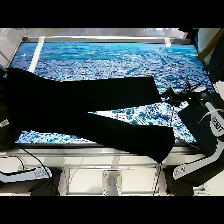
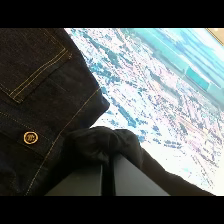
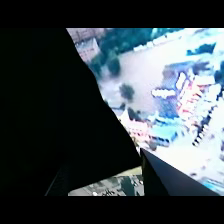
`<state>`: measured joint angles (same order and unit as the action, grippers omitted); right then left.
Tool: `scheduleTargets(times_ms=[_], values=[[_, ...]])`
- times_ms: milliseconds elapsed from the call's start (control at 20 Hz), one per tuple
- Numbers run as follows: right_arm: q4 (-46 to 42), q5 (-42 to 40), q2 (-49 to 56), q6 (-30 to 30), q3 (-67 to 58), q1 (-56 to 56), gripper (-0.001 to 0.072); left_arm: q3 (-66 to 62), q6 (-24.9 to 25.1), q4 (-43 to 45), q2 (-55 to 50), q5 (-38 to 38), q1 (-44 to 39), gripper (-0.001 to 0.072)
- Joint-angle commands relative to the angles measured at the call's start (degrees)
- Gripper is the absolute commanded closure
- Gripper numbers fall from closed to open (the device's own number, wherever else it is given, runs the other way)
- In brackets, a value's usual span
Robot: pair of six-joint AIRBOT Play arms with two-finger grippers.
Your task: Fold the clothes and pants, and hang the long-sleeved shirts on hangers.
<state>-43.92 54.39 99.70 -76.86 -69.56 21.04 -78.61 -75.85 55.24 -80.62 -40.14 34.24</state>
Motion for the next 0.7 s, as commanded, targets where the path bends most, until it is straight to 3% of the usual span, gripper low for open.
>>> scheduleTargets(times_ms=[0,150,200,300,350,400,450,650], values=[[2.29,0.48,2.27,1.38,-1.84,-0.02,0.0264,-0.04,0.02,0.31,-0.04,0.04,-0.28,0.0698],[2.4,1.64,2.62,2.32,-2.14,-0.02,0.0279,-0.04,0.02,0.28,-0.04,0.02,-0.52,0.0698],[2.86,2.49,2.62,3.76,-2.14,-0.02,0.0365,-0.04,0.02,0.28,-0.04,0.04,-0.57,0.0697],[4.72,3.06,2.6,6.12,-2.14,-0.02,0.0409,-0.04,0.02,0.28,-0.04,0.02,-0.92,0.0698],[5.42,2.95,2.6,6.14,-2.21,0.0,0.0507,-0.04,0.02,0.28,-0.04,0.02,-1.01,0.0697],[5.46,3.02,2.6,6.08,-2.56,0.0,0.0673,-0.04,0.02,0.28,-0.04,0.02,-1.18,0.0698],[5.64,3.19,2.58,6.08,-3.32,0.0,0.0701,-0.04,0.02,0.28,-0.04,0.02,-1.18,0.0698],[3.13,4.72,1.49,5.53,-10.34,1.2,0.0702,-0.04,0.02,1.25,-0.02,0.07,-1.25,0.0698]])
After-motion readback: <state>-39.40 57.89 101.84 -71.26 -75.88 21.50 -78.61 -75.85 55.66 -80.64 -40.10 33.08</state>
